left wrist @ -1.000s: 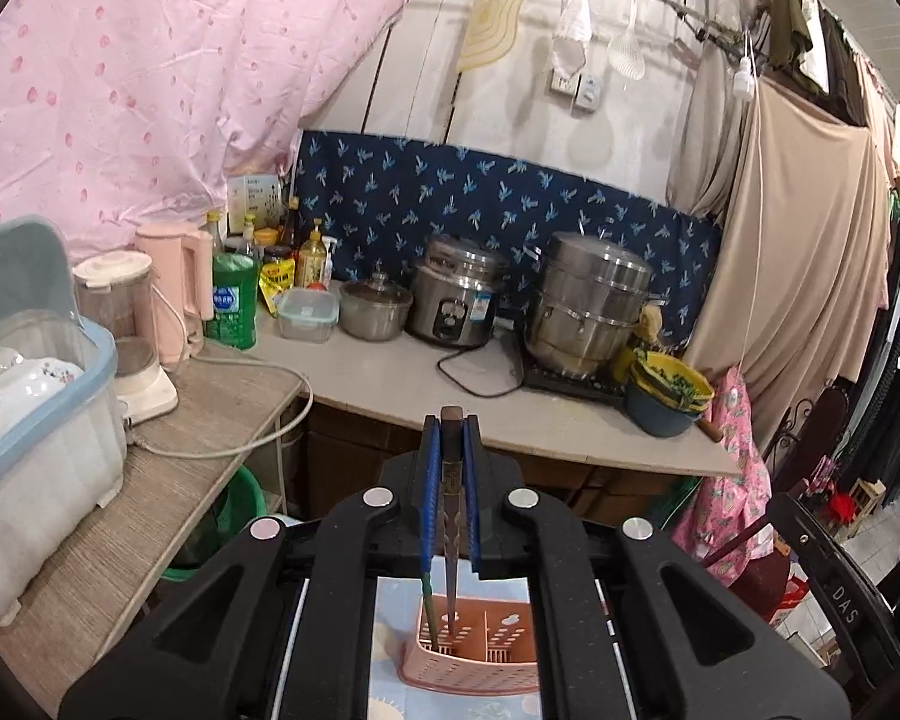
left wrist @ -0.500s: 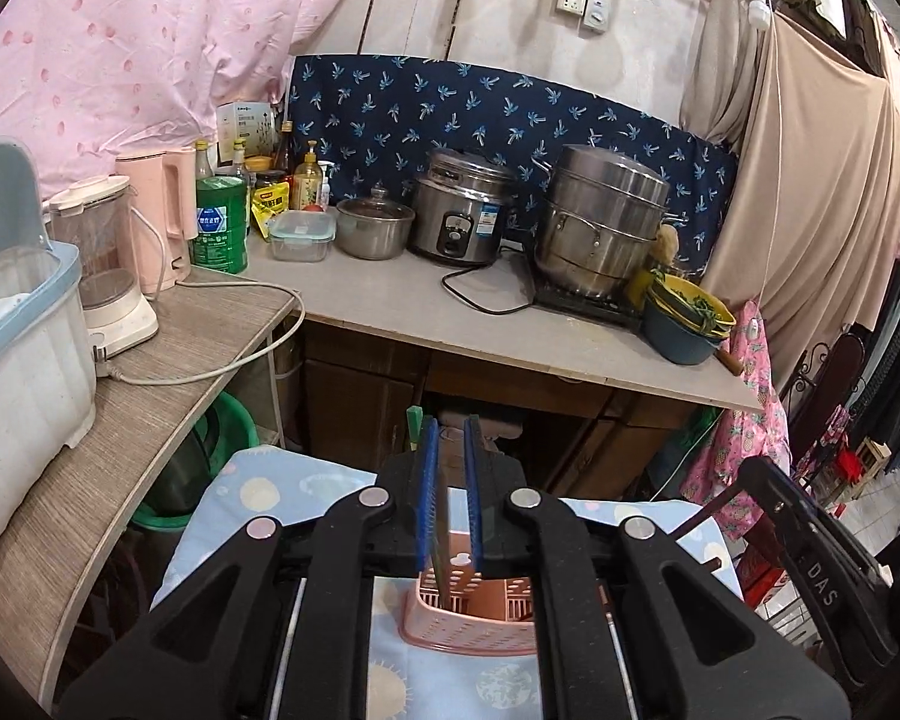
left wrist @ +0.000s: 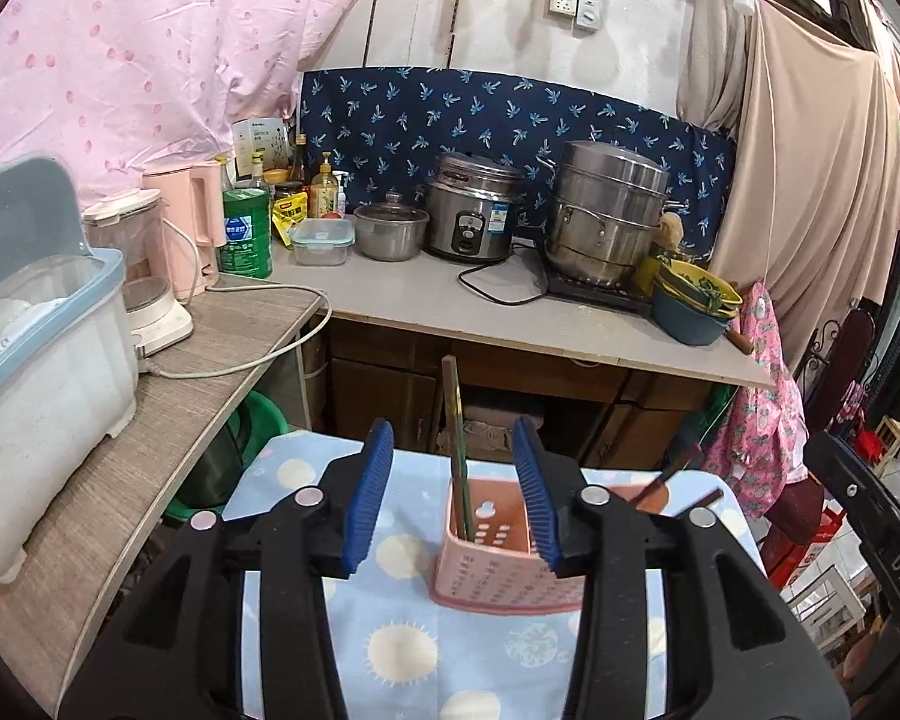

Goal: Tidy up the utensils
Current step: 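Withdraw both open tools from the caddy back to the chopstick row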

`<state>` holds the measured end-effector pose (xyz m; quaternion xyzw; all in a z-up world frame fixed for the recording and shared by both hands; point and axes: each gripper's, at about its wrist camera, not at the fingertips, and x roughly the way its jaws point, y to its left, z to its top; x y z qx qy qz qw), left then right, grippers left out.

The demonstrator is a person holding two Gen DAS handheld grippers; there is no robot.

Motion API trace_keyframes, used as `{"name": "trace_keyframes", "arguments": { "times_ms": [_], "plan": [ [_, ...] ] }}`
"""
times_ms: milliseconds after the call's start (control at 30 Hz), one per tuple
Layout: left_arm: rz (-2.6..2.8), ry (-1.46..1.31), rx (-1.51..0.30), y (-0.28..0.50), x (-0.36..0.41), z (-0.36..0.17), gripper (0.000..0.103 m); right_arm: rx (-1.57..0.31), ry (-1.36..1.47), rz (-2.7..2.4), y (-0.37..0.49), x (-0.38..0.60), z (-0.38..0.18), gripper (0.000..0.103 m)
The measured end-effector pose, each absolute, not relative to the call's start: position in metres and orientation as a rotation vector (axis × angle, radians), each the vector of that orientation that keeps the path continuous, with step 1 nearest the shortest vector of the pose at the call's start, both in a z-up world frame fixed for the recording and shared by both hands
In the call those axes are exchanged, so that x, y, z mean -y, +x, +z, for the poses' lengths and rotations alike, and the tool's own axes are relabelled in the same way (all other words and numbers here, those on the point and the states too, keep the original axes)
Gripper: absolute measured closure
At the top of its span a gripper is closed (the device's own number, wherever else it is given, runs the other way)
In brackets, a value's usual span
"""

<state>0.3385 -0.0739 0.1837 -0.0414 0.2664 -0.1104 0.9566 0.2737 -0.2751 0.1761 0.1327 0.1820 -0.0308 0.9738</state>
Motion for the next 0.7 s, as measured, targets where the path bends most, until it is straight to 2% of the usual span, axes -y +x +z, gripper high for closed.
{"name": "trace_keyframes", "arguments": {
  "times_ms": [100,700],
  "plan": [
    [-0.222,-0.058,-0.541,0.317,0.071,0.181,0.058,-0.373,0.245,-0.069,0.249,0.27,0.17,0.068],
    [-0.184,0.077,-0.646,0.181,0.046,0.115,0.055,-0.533,0.183,-0.088,0.104,0.236,0.096,0.067]
  ]
}}
